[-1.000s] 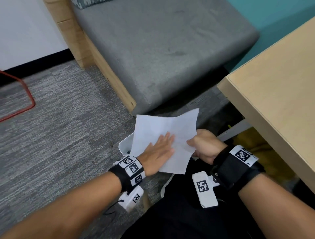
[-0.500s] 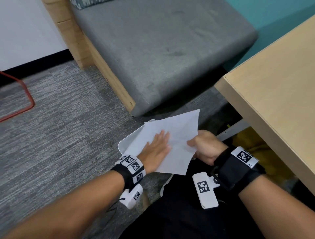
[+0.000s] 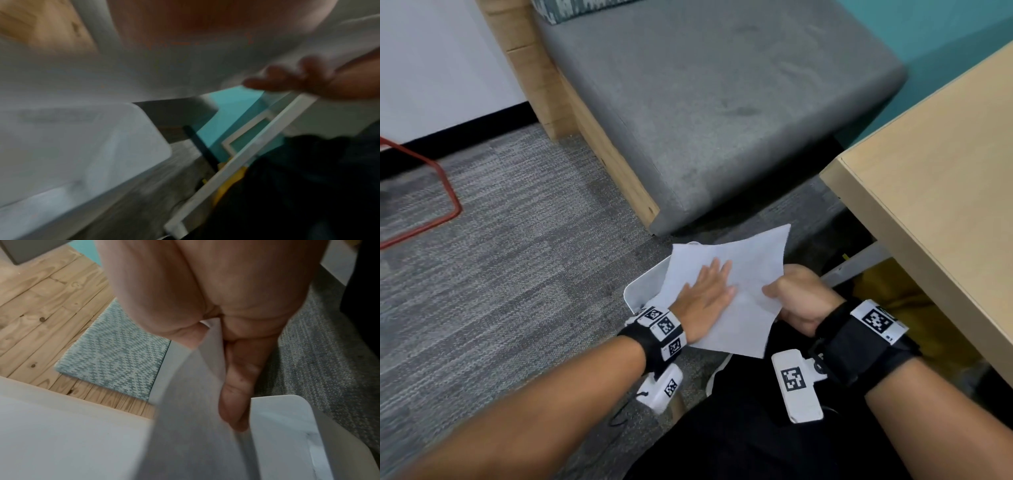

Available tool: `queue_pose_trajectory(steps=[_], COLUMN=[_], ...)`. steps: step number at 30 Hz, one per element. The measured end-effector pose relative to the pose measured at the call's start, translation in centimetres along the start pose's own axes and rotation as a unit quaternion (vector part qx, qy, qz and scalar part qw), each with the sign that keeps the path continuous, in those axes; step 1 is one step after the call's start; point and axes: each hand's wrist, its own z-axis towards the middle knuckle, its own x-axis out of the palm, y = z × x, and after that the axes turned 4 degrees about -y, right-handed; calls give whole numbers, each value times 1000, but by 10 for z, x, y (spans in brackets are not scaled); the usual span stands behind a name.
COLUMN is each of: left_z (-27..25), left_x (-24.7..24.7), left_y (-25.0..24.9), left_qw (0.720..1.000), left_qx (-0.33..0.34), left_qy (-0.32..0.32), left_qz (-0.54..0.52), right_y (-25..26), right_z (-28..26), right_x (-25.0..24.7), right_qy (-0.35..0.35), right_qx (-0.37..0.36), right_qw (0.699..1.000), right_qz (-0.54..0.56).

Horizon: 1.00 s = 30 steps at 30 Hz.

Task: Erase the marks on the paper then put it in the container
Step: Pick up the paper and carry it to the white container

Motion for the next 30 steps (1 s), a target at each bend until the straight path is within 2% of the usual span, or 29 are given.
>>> queue_pose_trajectory(steps=[2,3,4,5,8,10,11,12,15,17,19,22,24,25,27,29,30], left_z=[4,5,5,2,-13,-22,-23,-22,-17,-18,-21,-29,-33,-32,-27,-23,-22], left_x=[2,-1,-5,-9,-15,-12,-8,-5,-8,-16,-22,-25,-17,-11,-4,-6,-11], left_y=[31,42,48,47,17,-2,-1,4,37,52,48,14,-9,-12,1,23,31], left_qw=[992,986,985,989,997,992,992,995,986,978,987,995,992,993,994,979,975], left_qx=[-106,-142,-149,-124,50,120,117,84,-89,-136,-96,53,110,97,-11,-132,-161], left_qy=[23,22,7,-14,-50,-19,12,38,78,72,33,-36,-7,24,76,84,72], left_qz=[71,88,87,76,45,47,45,46,114,142,125,79,60,57,80,130,137], right_y=[1,2,1,1,1,2,4,6,8,8,5,2,3,4,6,7,7], right_z=[-2,-2,-2,-2,-3,-4,-5,-7,-9,-9,-6,-5,-6,-7,-9,-10,-10], right_x=[-6,-9,-13,-15,-15,-12,-12,-11,-15,-20,-22,-18,-14,-12,-13,-19,-21], right_qy=[-9,-10,-11,-12,-19,-11,-4,0,-2,-6,-9,-19,-19,-14,-11,-12,-13], right_qx=[1,3,3,4,12,4,1,0,-1,2,7,14,10,6,3,3,4], right_qw=[1000,1000,1000,1000,1000,999,999,1000,1000,1000,1000,999,999,999,999,999,999], right_qz=[3,6,8,10,22,31,32,28,24,29,19,23,41,46,48,38,33])
